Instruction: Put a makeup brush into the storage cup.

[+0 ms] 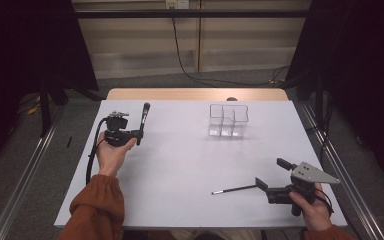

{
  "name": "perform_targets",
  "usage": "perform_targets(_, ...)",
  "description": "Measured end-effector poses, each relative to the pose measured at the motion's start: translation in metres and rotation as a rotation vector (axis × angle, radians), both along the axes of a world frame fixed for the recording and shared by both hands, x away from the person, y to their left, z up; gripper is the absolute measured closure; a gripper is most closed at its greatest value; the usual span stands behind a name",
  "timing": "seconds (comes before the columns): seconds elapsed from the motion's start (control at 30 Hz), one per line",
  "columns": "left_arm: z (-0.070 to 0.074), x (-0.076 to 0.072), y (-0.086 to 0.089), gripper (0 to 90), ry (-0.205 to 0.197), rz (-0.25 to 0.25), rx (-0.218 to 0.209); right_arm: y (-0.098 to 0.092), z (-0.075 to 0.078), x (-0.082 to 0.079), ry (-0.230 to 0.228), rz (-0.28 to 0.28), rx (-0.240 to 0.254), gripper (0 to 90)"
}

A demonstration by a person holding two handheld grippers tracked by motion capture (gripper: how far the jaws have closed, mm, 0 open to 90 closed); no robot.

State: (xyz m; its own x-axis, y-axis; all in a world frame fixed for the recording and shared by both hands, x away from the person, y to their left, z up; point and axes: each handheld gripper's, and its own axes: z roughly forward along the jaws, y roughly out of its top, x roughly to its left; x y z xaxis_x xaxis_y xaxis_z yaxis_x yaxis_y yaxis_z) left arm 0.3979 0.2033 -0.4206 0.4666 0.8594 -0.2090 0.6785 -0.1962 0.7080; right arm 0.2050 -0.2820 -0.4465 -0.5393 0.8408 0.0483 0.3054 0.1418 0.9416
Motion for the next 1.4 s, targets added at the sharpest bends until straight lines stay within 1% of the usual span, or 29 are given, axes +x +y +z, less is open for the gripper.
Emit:
perform_targets(0.17,0.000,-0.005,0.000,79.9,-0.043,-0.007,-0.018,0.000,0.000,-0.001,-0.002,0.000,-0.001,0.0)
perform_targets(0.2,0.000,-0.007,0.000,79.9,-0.052,0.001,-0.012,0.000,0.000,-0.001,-0.002,-0.001,-0.001,0.0)
perform_targets(0.27,0.000,-0.008,0.001,79.9,-0.057,-0.001,-0.040,0.000,0.001,-0.002,-0.002,-0.002,-0.001,0.0)
perform_targets(0.3,0.000,-0.010,0.001,79.9,-0.067,-0.004,-0.038,0.000,0.001,-0.002,-0.002,-0.002,0.000,0.0)
perform_targets(0.33,0.000,-0.011,0.001,79.9,-0.077,-0.006,-0.032,0.000,0.001,-0.002,-0.001,-0.003,0.001,0.0)
perform_targets(0.4,0.002,-0.014,0.002,79.9,-0.100,-0.015,-0.041,0.000,0.001,-0.003,-0.004,-0.003,0.003,0.0)
perform_targets(0.43,0.003,-0.016,0.003,79.9,-0.124,-0.016,-0.044,0.000,0.001,-0.003,-0.004,-0.003,0.002,0.0)
perform_targets(0.5,0.003,-0.018,0.004,79.9,-0.148,-0.024,-0.062,-0.001,0.002,-0.003,-0.006,-0.004,0.001,0.0)
perform_targets(0.57,0.002,-0.020,0.004,79.9,-0.159,-0.042,-0.061,-0.002,0.003,-0.003,-0.010,-0.005,0.010,0.0)
perform_targets(0.63,0.002,-0.023,0.004,79.9,-0.167,-0.050,-0.071,-0.002,0.003,-0.003,-0.011,-0.008,0.014,0.0)
perform_targets(0.7,0.002,-0.026,0.004,79.9,-0.184,-0.061,-0.074,-0.002,0.003,-0.003,-0.011,-0.007,0.018,0.0)
perform_targets(0.77,0.002,-0.030,0.003,79.9,-0.193,-0.063,-0.083,-0.003,0.003,-0.003,-0.013,-0.006,0.017,0.0)
perform_targets(0.83,0.003,-0.032,0.003,79.9,-0.185,-0.059,-0.080,-0.002,0.004,-0.003,-0.018,-0.001,0.021,0.0)
perform_targets(0.9,0.003,-0.036,0.003,79.9,-0.196,-0.065,-0.069,-0.002,0.005,-0.003,-0.023,0.004,0.028,0.0)
perform_targets(0.93,0.003,-0.038,0.003,79.9,-0.197,-0.066,-0.072,-0.002,0.006,-0.003,-0.026,0.008,0.030,0.0)
perform_targets(0.97,0.003,-0.040,0.002,79.9,-0.200,-0.064,-0.080,-0.001,0.008,-0.003,-0.025,0.008,0.044,0.0)
perform_targets(1.0,0.004,-0.042,0.002,79.9,-0.202,-0.069,-0.078,-0.001,0.008,-0.002,-0.028,0.012,0.044,0.0)
perform_targets(1.03,0.004,-0.044,0.002,79.9,-0.208,-0.071,-0.083,0.000,0.009,-0.002,-0.027,0.016,0.043,0.0)
perform_targets(1.07,0.005,-0.046,0.002,79.9,-0.213,-0.078,-0.073,0.001,0.010,-0.002,-0.028,0.020,0.043,0.0)
perform_targets(1.1,0.005,-0.047,0.001,79.9,-0.216,-0.082,-0.081,0.002,0.011,-0.001,-0.029,0.025,0.045,0.0)
perform_targets(1.17,0.007,-0.052,0.001,79.9,-0.231,-0.085,-0.079,0.005,0.013,0.000,-0.033,0.038,0.045,0.0)
perform_targets(1.27,0.009,-0.059,0.002,79.9,-0.236,-0.089,-0.108,0.009,0.015,0.001,-0.038,0.057,0.044,0.0)
perform_targets(1.4,0.013,-0.069,0.002,79.9,-0.253,-0.106,-0.121,0.017,0.016,0.004,-0.036,0.094,0.042,0.0)
